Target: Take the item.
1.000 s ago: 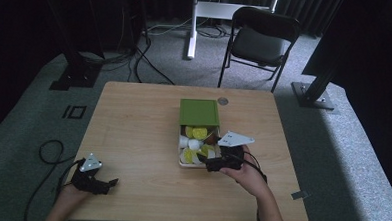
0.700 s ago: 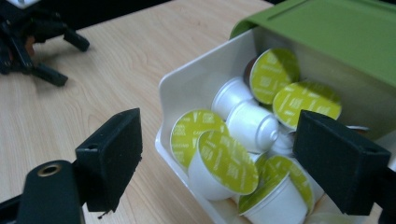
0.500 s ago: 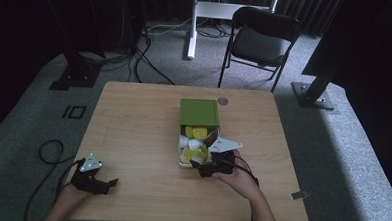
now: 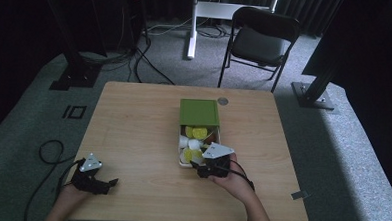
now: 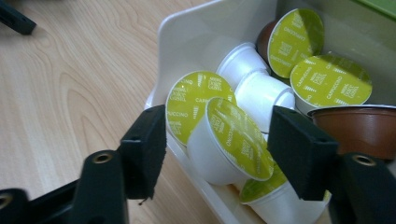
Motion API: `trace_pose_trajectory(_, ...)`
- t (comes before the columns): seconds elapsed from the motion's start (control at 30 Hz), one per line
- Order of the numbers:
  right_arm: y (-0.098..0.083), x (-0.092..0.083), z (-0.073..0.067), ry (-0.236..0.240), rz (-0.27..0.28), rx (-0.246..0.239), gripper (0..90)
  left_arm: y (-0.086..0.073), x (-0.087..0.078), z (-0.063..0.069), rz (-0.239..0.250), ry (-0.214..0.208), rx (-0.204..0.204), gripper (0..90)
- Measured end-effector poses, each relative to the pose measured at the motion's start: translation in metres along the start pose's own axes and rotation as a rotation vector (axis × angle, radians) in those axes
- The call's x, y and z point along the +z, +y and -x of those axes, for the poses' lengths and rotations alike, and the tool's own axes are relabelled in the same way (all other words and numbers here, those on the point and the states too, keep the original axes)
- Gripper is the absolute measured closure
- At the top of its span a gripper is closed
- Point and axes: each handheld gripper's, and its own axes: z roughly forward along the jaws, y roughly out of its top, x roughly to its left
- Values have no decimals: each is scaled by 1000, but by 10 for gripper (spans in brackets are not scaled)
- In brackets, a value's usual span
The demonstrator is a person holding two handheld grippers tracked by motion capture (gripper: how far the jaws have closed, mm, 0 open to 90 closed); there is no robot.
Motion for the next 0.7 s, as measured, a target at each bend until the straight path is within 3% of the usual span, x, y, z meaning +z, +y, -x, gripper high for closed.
trace_pose_trajectory(0.07, -1, 2, -1, -7, -9, 6, 401, 0, 0, 0, 0, 0, 0, 5)
trace_pose_trajectory(0.33, -4, 11, -3, -43, -65, -44, 424, 0, 0, 0, 0, 0, 0, 5)
trace_pose_trajectory(0.7, -2, 16, -2, -40, -69, 44, 413, 0, 0, 0, 0, 0, 1, 6)
